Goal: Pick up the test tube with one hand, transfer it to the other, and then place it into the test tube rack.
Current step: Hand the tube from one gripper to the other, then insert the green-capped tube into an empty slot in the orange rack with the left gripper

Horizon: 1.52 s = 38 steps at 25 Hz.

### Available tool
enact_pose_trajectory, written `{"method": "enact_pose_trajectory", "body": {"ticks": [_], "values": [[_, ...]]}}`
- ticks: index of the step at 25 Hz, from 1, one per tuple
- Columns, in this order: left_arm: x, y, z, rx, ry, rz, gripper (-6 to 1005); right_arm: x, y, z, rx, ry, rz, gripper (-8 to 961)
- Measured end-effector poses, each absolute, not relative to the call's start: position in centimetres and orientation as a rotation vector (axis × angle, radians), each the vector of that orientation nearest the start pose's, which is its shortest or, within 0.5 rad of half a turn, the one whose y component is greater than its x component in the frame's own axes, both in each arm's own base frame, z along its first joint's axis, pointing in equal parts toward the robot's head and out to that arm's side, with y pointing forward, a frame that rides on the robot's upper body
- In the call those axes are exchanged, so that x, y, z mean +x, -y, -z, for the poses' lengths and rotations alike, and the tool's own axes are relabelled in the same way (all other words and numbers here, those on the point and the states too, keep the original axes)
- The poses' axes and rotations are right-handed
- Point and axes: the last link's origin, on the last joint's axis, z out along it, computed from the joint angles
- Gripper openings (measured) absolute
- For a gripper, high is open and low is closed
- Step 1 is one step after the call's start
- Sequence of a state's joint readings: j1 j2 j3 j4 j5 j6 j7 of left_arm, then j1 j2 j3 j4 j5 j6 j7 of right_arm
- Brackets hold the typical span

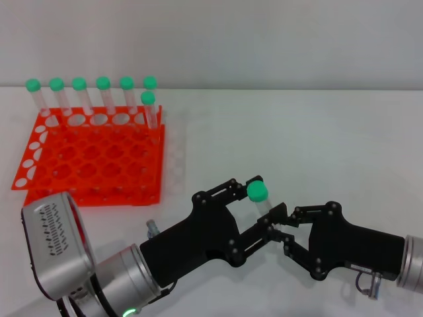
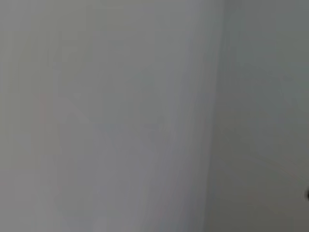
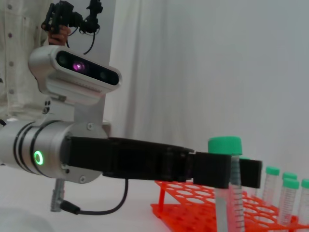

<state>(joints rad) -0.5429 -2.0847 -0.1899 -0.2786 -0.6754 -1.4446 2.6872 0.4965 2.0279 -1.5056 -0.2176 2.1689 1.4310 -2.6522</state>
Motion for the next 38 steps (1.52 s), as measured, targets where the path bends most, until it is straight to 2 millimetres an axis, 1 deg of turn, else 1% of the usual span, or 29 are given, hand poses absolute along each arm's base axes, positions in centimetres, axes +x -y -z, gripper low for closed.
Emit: {"method": "enact_pose_trajectory", "body": {"ticks": [2,7,13,22,26,27,28,32,34,36,38], "values": [[-20.7,-26.5,10.9,-2.422,0.342,1.263,689,25.9,-29.5,6.2,-2.556,0.023,-0.873,189],[-20.8,-26.7,10.8,-2.411,0.344,1.258,455,25.9,-29.7,6.1,-2.542,0.015,-0.876,189],[-20.8,-26.9,10.4,-2.360,0.362,1.274,269,25.9,-29.7,5.9,-2.530,0.005,-0.879,189],[-20.8,-27.2,10.1,-2.331,0.368,1.287,206,26.1,-29.5,5.9,-2.533,-0.014,-0.885,187],[-20.8,-27.2,10.0,-2.307,0.382,1.300,206,26.2,-29.5,5.9,-2.556,-0.115,-0.906,183],[-20.8,-27.2,10.0,-2.307,0.382,1.300,205,26.2,-29.6,5.8,-2.566,-0.160,-0.914,200],[-20.9,-27.2,9.6,-2.266,0.398,1.324,205,26.3,-29.7,5.7,-2.570,-0.187,-0.919,218],[-21.3,-26.9,8.8,-2.212,0.401,1.362,205,26.8,-29.7,5.3,-2.546,-0.235,-0.917,288],[-21.8,-26.6,8.1,-2.160,0.407,1.376,207,27.8,-29.8,4.6,-2.477,-0.283,-0.897,323],[-22.9,-26.1,7.3,-2.075,0.417,1.368,210,29.0,-30.2,3.5,-2.378,-0.337,-0.882,358],[-24.0,-25.7,6.3,-1.971,0.432,1.357,212,30.6,-30.5,1.9,-2.243,-0.394,-0.869,449]]}}
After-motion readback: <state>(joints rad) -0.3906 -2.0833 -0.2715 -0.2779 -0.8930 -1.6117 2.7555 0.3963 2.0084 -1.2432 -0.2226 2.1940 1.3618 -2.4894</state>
